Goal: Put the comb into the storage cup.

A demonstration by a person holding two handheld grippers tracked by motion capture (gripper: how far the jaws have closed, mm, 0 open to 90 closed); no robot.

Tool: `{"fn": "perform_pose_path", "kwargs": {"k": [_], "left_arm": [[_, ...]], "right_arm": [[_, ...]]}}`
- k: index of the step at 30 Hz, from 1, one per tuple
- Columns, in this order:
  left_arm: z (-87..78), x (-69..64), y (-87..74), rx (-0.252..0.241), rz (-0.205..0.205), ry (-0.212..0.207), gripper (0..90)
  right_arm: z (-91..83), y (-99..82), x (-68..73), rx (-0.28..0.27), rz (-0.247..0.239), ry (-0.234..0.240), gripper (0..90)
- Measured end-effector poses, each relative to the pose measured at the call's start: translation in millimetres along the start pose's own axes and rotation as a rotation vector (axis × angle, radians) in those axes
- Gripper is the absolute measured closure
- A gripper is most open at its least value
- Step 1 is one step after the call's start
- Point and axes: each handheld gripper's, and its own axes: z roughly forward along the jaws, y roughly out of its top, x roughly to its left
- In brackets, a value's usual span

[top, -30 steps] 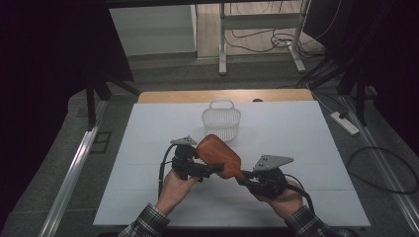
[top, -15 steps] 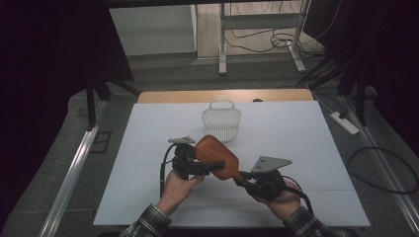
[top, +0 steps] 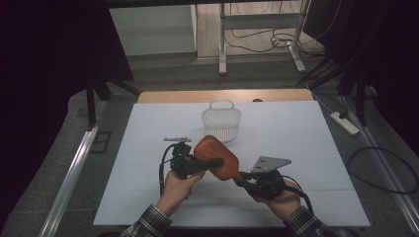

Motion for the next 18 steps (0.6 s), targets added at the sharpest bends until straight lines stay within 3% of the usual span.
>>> {"fn": "perform_pose_path", "kwargs": {"k": [3,9,18], "left_arm": [[-2.6,2.5,1.0,-0.010,-0.034,-0.062,43.8],[-3.2,4.2,0.5,-0.018,-0.059,-0.105,50.7],[-4.0,1.3,3.3,-0.014,-0.038,-0.105,52.5]], "right_arm": [[2.5,-0.9,1.3,0.018,-0.019,-0.007,72.5],[4.8,-0.9,2.8,0.031,-0.031,-0.014,72.5],[4.4,-0.5,2.8,0.023,-0.047,-0.019,72.2]]}}
